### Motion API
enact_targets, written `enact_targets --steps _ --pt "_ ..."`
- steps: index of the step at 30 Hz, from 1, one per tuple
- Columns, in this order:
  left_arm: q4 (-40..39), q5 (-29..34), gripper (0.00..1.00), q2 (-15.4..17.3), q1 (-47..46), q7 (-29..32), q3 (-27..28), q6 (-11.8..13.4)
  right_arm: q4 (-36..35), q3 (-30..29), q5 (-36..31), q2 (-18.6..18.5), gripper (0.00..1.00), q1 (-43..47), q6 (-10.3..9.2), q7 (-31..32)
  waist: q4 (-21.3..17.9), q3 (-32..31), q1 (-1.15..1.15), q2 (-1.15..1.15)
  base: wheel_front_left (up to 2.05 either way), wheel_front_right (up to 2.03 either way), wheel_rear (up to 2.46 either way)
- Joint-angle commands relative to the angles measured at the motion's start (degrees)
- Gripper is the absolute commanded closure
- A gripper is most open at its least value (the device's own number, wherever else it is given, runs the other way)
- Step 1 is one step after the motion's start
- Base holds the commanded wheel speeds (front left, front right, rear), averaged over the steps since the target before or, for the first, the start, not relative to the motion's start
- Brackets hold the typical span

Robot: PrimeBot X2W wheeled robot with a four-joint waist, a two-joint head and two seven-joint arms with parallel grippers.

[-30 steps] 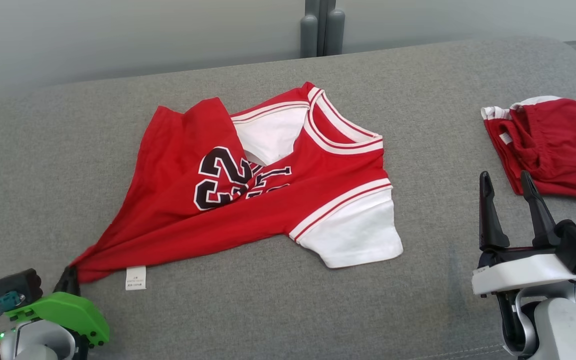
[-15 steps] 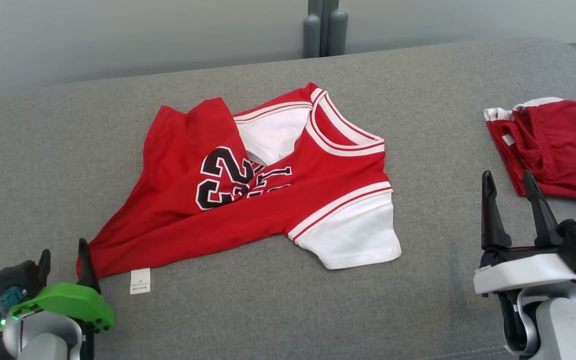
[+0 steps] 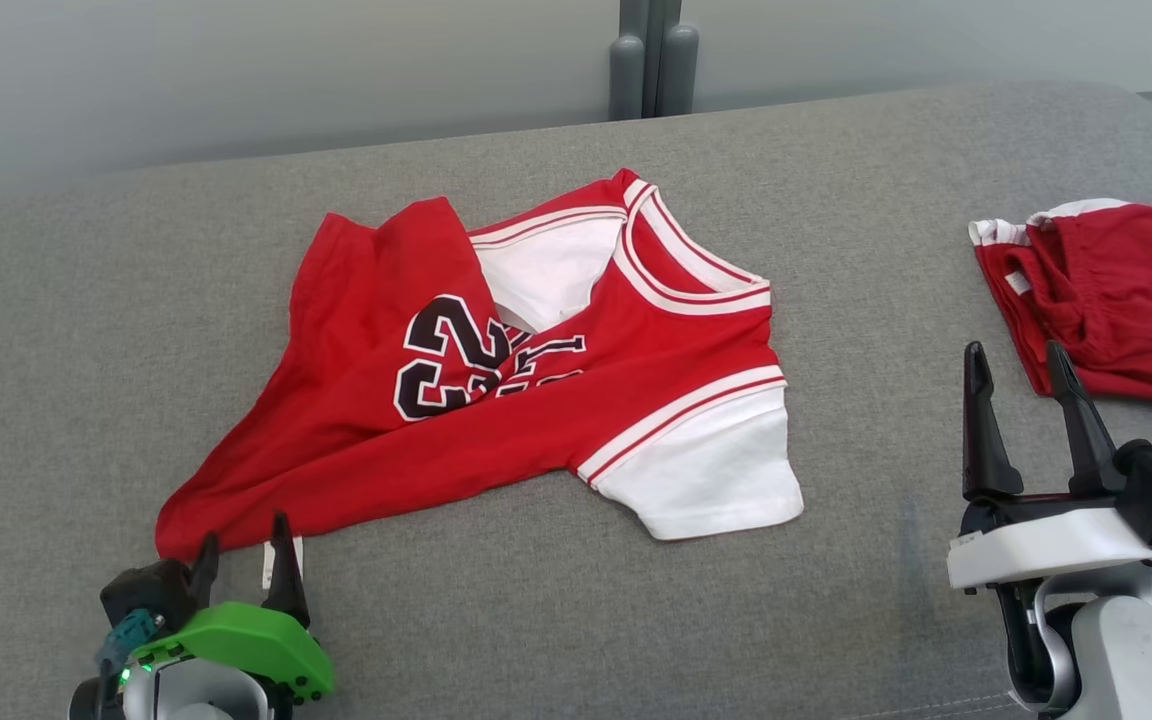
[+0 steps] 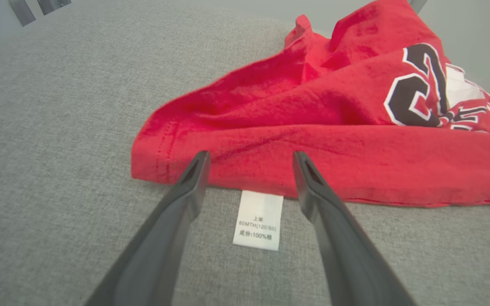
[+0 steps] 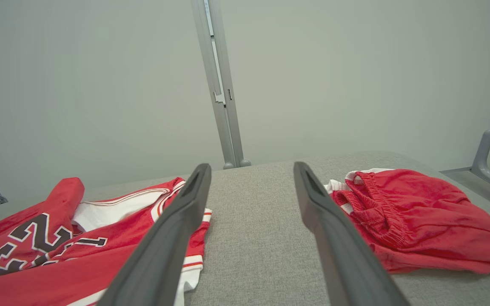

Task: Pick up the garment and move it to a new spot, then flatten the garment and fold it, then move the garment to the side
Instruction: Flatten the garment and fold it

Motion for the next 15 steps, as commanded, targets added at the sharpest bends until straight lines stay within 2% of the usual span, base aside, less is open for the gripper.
enact_targets --steps 1,6,8,15 --pt "-0.2 0.0 0.0 -0.4 0.8 0.5 -0.5 0.5 -0.1 0.0 0.1 -0.2 0.0 -0.1 0.0 -0.2 -0.1 0.0 0.0 0.0 0.0 0.0 0.0" --pt "1.1 -1.2 0.0 -1.4 1.4 2.2 -1.7 0.5 0.0 0.1 0.1 -0.2 0.0 -0.2 0.0 -0.2 -0.3 0.1 0.0 0.0 0.0 0.0 0.0" --pt "1.7 -1.2 0.03 -1.8 1.1 2.4 -2.5 0.2 0.0 0.1 0.0 -0.2 0.0 -0.3 0.0 -0.2 -0.5 0.1 0.0 0.0 0.0 0.0 0.0" --pt "4.1 -1.0 0.05 -2.5 -0.8 2.5 -4.3 1.1 0.1 0.3 -0.2 -0.2 0.0 -0.2 0.0 -0.2 -0.9 0.0 0.0 0.0 0.0 0.0 0.0"
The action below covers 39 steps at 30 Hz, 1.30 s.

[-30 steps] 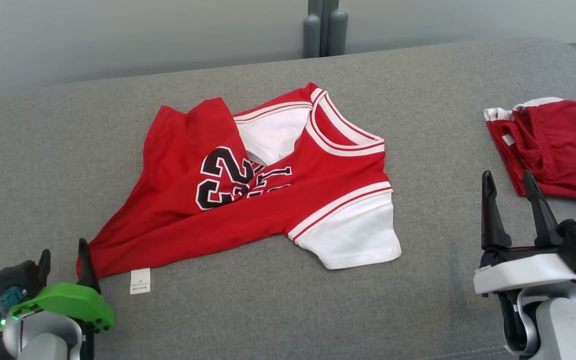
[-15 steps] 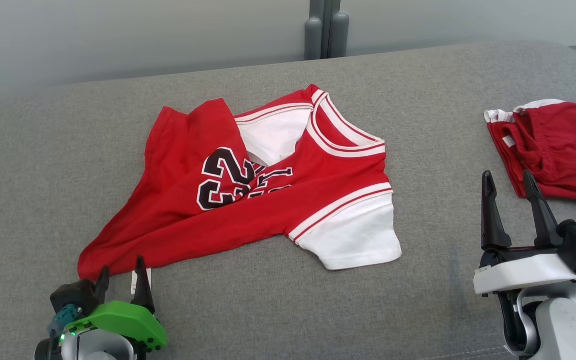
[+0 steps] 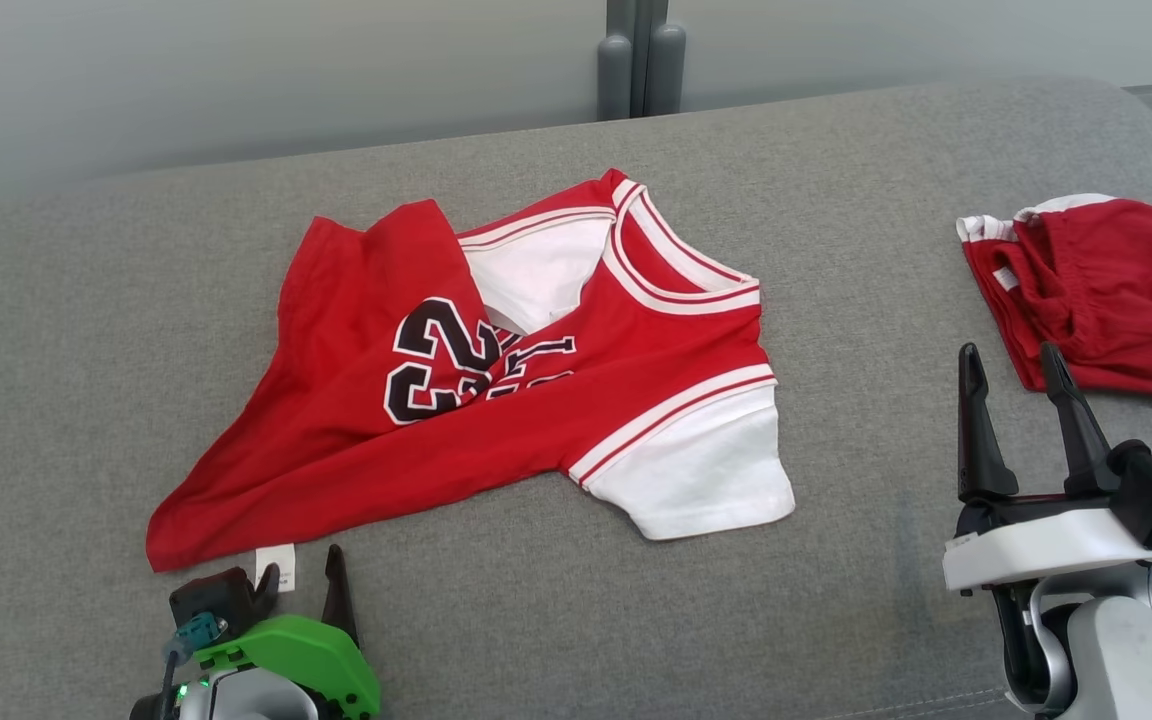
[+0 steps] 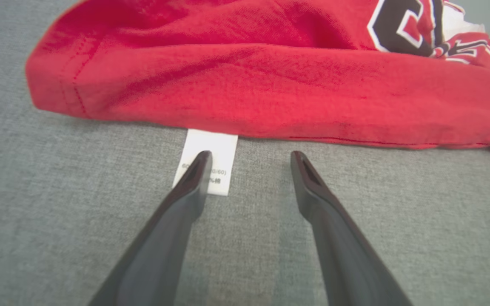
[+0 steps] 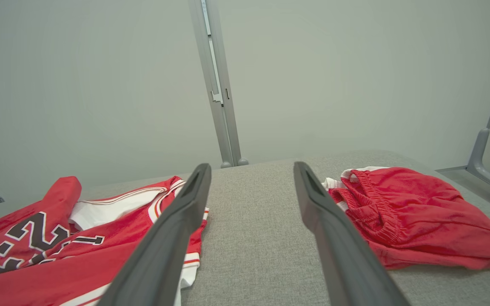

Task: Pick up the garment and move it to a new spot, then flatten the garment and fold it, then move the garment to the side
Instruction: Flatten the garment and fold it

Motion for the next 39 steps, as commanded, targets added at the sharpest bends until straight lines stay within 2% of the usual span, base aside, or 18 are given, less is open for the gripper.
enact_targets --steps 1,5,7,9,10,11,13,14,20,28,39 --pt "0.7 0.1 0.06 -0.1 -0.9 0.2 -0.1 0.8 0.1 0.1 -0.1 -0.2 0.0 -0.2 0.0 -0.2 -0.1 0.0 0.0 0.0 0.0 0.0 0.0" --pt "3.7 1.5 0.11 0.6 -2.0 -0.7 0.0 4.0 0.1 0.6 -0.1 -0.2 0.0 -0.2 0.0 -0.2 -0.6 -0.2 0.0 0.0 0.0 0.0 0.0" --pt "5.0 1.3 0.11 0.6 -2.1 -1.2 0.2 4.3 0.1 0.5 -0.1 -0.2 0.0 0.0 0.0 -0.2 -0.8 -0.3 0.0 0.0 0.0 0.0 0.0" --pt "7.0 1.4 0.18 1.0 -2.2 -1.3 0.0 4.2 0.0 0.4 -0.3 -0.2 0.0 0.3 0.0 -0.2 -1.0 -0.3 0.0 0.0 0.0 0.0 0.0" --pt "7.5 1.2 0.31 0.9 -2.2 -1.4 0.0 4.0 0.0 0.4 -0.3 -0.2 0.0 0.4 0.0 -0.2 -1.0 -0.4 0.0 0.0 0.0 0.0 0.0" --pt "8.1 1.1 0.5 0.9 -2.4 -1.4 -0.2 3.9 -0.1 0.4 -0.3 -0.2 0.0 0.5 0.0 -0.2 -1.0 -0.4 0.0 0.0 0.0 0.0 0.0" --pt "9.1 1.1 0.76 0.8 -2.6 -1.6 -0.5 3.7 0.0 0.4 -0.3 -0.2 0.0 0.6 0.0 -0.2 -1.0 -0.6 0.0 0.0 0.0 0.0 0.0" --pt "9.4 1.2 1.0 0.7 -2.8 -1.8 -0.6 3.6 0.1 0.5 -0.3 -0.2 0.0 0.6 0.0 -0.2 -1.0 -0.7 0.0 0.0 0.0 0.0 0.0" --pt "9.9 2.3 1.0 0.6 -4.2 -3.5 -2.1 2.6 0.2 0.6 -0.3 -0.2 0.0 0.9 0.0 -0.2 -0.8 -1.1 0.0 0.0 0.0 0.0 0.0" --pt "4.8 4.8 1.0 -0.2 -5.3 -4.8 -6.2 1.5 0.2 0.5 -0.4 -0.2 0.0 1.1 0.0 -0.2 -0.6 -1.4 0.0 0.0 0.0 0.0 0.0" --pt "-0.4 5.3 1.0 -0.7 -2.2 0.0 -14.1 0.3 0.0 0.2 -0.2 -0.2 0.0 0.9 0.0 -0.2 -0.7 -1.0 0.0 0.0 0.0 0.0 0.0"
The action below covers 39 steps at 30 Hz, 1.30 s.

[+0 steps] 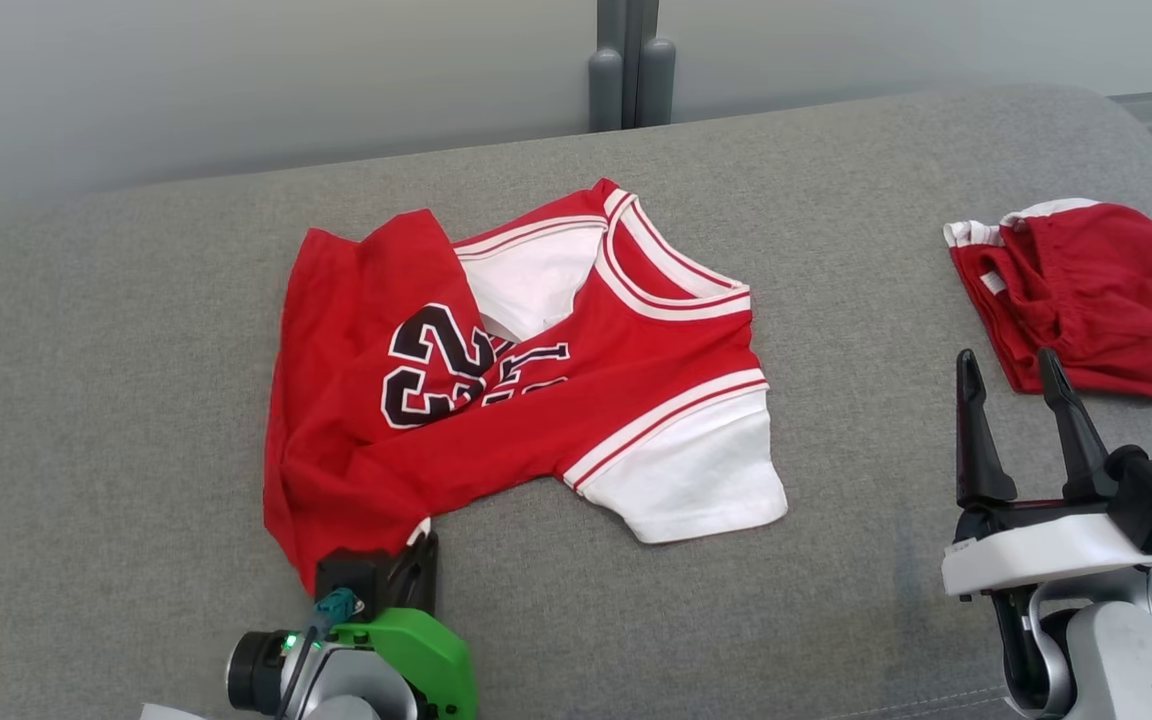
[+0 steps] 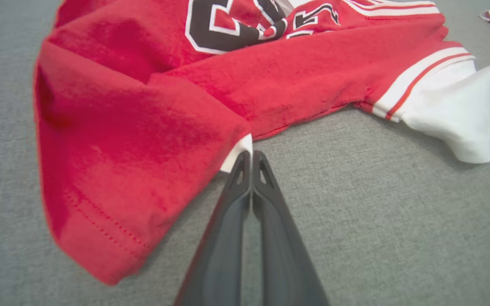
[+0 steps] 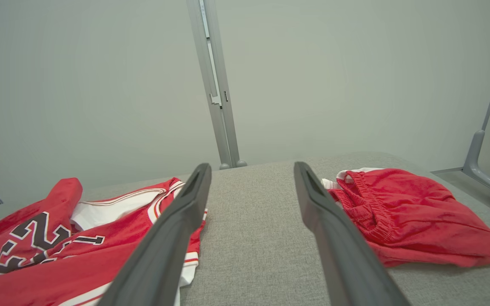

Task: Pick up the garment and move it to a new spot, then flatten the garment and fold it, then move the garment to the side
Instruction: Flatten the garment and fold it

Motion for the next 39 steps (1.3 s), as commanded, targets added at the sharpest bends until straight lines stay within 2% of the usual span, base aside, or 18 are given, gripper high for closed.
enact_targets --steps 1,5,6,7,8,16,19,30,36,39 --pt "-0.7 -0.3 1.0 0.1 0.8 0.4 -0.7 -0.3 0.0 -0.1 -0.1 -0.2 0.0 0.4 0.0 -0.2 0.0 0.1 0.0 0.0 0.0 0.0 0.0" --pt "-1.8 -0.4 1.0 0.0 1.1 0.2 -1.7 0.9 0.0 -0.3 0.0 -0.2 0.0 0.2 0.0 -0.2 0.2 0.1 0.0 0.0 0.0 0.0 0.0" --pt "-2.1 -0.2 0.7 0.0 1.2 -0.1 -2.0 1.2 0.0 -0.3 0.1 -0.2 0.0 0.2 0.0 -0.2 0.3 0.2 0.0 0.0 0.0 0.0 0.0" --pt "-2.6 -0.2 0.23 0.0 1.3 -0.4 -2.2 1.6 0.0 -0.4 0.1 -0.2 0.0 0.2 0.0 -0.2 0.4 0.2 0.0 0.0 0.0 0.0 0.0" --pt "-3.1 -0.3 0.0 0.0 1.3 -0.8 -2.4 1.8 -0.1 -0.4 0.1 -0.2 0.0 0.2 0.0 -0.2 0.5 0.2 0.0 0.0 0.0 0.0 0.0" --pt "-10.4 -0.9 0.0 0.1 2.2 -2.6 -3.0 3.4 -0.4 -1.1 0.2 -0.2 0.0 0.3 0.0 -0.2 2.1 -0.3 0.0 0.0 0.0 0.0 0.0" --pt "-13.2 -0.8 0.0 1.0 2.6 -2.9 -2.2 4.6 -0.5 -1.2 0.0 -0.2 0.0 0.2 0.0 -0.2 2.6 -0.5 0.0 0.0 0.0 0.0 0.0" --pt "-18.4 -3.7 0.0 5.3 5.8 -4.1 4.9 9.0 -0.7 -1.5 0.2 -0.2 0.0 0.8 0.0 -0.2 3.9 -1.2 0.0 0.0 0.0 0.0 0.0" --pt "-19.5 -4.4 0.0 5.9 7.3 -4.6 6.5 9.8 -0.8 -1.4 0.4 -0.2 0.0 1.1 0.0 -0.2 4.0 -1.6 0.0 0.0 0.0 0.0 0.0" --pt "-19.9 -4.6 0.0 5.7 8.0 -5.0 6.8 9.4 -0.7 -1.4 0.2 -0.2 0.0 1.3 0.0 -0.2 4.0 -1.8 0.0 0.0 0.0 0.0 0.0"
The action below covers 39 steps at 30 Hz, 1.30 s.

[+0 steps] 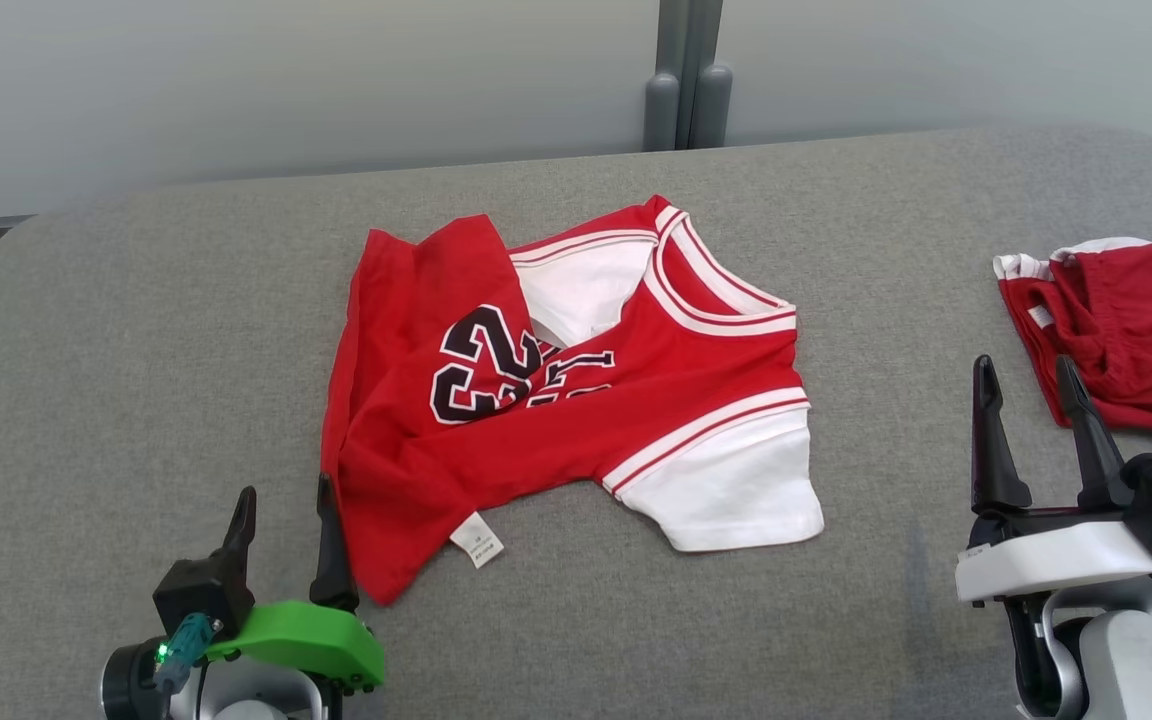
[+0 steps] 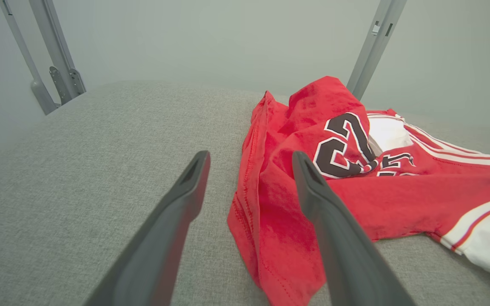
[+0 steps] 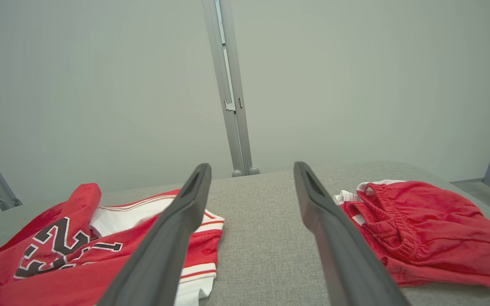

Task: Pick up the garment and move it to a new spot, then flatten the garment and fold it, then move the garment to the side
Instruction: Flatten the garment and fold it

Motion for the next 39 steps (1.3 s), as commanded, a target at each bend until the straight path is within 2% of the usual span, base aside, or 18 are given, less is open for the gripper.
enact_targets --steps 1,10,21,39 --pt "-0.3 -0.3 0.0 0.1 1.1 -0.5 0.5 -0.3 0.0 -0.1 0.0 -0.2 0.0 0.6 0.0 -0.2 0.0 -0.2 0.0 0.0 0.0 0.0 0.0" --pt "-0.1 -0.6 0.0 -0.7 2.9 -1.1 2.2 -1.3 0.5 1.0 -0.7 -0.2 0.0 2.7 0.0 -0.2 0.2 -1.7 0.0 0.0 0.0 0.0 0.0" --pt "-3.1 2.0 0.0 -1.4 5.6 -1.0 4.9 -2.9 2.2 4.1 -1.2 -0.2 0.0 4.1 0.0 -0.2 0.2 -3.9 0.0 0.0 0.0 0.0 0.0" --pt "-3.8 4.5 0.0 -2.7 6.7 -1.0 5.8 -4.7 3.1 5.1 -0.9 -0.2 0.0 4.2 0.0 -0.2 0.7 -4.7 0.0 0.0 0.0 0.0 0.0"
